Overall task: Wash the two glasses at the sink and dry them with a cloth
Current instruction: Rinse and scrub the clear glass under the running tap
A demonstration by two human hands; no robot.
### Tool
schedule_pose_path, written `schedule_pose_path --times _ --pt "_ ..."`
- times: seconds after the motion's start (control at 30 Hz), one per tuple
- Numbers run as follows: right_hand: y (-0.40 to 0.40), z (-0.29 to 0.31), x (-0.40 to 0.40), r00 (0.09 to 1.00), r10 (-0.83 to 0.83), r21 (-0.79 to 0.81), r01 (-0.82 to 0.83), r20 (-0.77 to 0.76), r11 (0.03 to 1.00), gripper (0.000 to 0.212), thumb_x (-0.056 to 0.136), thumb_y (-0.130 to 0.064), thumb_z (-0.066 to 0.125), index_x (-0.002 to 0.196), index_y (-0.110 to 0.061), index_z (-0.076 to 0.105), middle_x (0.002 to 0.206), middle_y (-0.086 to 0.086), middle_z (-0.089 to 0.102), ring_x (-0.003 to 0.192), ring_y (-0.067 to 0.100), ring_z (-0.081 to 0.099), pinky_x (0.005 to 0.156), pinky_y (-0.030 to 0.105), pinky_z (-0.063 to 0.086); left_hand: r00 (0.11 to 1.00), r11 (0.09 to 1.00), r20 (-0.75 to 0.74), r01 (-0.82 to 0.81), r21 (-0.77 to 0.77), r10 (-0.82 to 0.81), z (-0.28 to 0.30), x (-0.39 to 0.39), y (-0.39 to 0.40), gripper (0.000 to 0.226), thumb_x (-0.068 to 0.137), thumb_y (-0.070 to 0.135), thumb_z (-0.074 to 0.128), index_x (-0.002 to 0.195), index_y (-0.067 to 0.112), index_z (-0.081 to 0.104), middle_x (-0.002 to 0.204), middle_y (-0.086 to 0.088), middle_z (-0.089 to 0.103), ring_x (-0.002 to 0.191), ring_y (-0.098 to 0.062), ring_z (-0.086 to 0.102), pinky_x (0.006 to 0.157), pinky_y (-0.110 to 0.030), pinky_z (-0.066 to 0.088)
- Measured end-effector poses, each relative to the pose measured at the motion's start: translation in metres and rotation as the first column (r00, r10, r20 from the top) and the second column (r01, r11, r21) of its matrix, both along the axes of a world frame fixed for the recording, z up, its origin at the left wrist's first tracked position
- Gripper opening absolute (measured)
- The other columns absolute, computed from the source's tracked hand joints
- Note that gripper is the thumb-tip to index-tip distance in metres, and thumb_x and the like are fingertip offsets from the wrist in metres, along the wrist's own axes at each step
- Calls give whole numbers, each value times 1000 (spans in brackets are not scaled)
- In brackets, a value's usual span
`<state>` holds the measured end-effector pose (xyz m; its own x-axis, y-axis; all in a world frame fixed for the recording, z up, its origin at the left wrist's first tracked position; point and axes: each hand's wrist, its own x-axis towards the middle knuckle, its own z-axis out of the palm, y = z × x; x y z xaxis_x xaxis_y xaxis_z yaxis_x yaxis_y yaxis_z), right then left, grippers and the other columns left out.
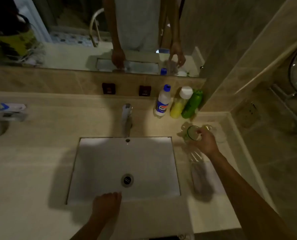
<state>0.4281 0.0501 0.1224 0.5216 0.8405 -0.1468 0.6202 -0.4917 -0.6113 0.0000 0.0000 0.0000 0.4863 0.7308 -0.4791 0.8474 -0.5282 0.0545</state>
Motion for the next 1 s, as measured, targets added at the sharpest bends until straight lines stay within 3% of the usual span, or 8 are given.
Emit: schedule_pose_path --times 0.1,0.2,0.33,0.47,0.6,0.7,0.87,1.0 --pt "17 2 13 994 69 -34 -67 85 997 86 55 -26 95 130 -12 54 126 10 56 113 11 54 94 19 41 996 996 68 -46 -81 51 -5 -1 -7 27 70 34 56 62 19 76 42 -3 57 30 -20 55 34 -30 49" --pt "32 -6 21 976 161 -220 -126 147 967 104 60 -33 92 146 -11 37 140 16 46 132 34 39 107 39 34 999 999 4 -35 35 35 -4 1 2 33 91 32 44 88 21 75 72 -5 73 62 -24 72 61 -36 58" --pt "42 -22 30 970 180 -332 -117 165 936 107 59 -34 92 146 -12 33 143 19 43 135 36 37 110 40 36 996 999 76 -44 -22 46 -2 -2 -2 30 72 34 49 56 26 73 41 3 56 30 -14 54 32 -24 45" --pt "44 -24 34 976 141 -282 -90 168 955 100 56 -28 94 140 -9 43 136 21 46 127 36 42 105 38 38 968 974 207 -175 141 144 -7 4 -3 68 99 34 24 48 21 67 41 2 57 31 -11 56 36 -24 43" --pt "36 -15 21 957 198 -195 -157 212 968 97 54 -27 94 137 -11 46 131 15 52 121 32 49 99 39 43 915 902 37 -389 -189 402 -2 11 10 42 104 42 30 117 28 68 120 5 70 113 -14 66 95 -34 47" --pt "27 -4 0 959 250 -108 -236 133 966 97 55 -25 93 139 -16 43 132 13 49 121 33 48 100 44 45 894 818 -40 -426 -387 447 -3 11 23 40 105 37 34 135 23 55 142 -2 54 131 -20 52 110 -39 38" --pt "6 12 -54 936 352 -70 -351 1 934 95 56 -33 91 138 -30 42 134 0 42 120 21 42 101 40 44 513 520 209 -592 -616 832 26 36 53 28 103 16 52 123 4 67 121 -16 66 119 -30 61 105 -33 46" --pt "-3 14 -106 892 429 -120 -446 -143 887 110 52 -37 91 144 -37 31 127 -5 39 111 10 43 92 28 47 291 588 512 -332 -738 808 72 56 57 24 100 12 59 121 19 69 130 -3 67 122 -20 62 108 -40 47"
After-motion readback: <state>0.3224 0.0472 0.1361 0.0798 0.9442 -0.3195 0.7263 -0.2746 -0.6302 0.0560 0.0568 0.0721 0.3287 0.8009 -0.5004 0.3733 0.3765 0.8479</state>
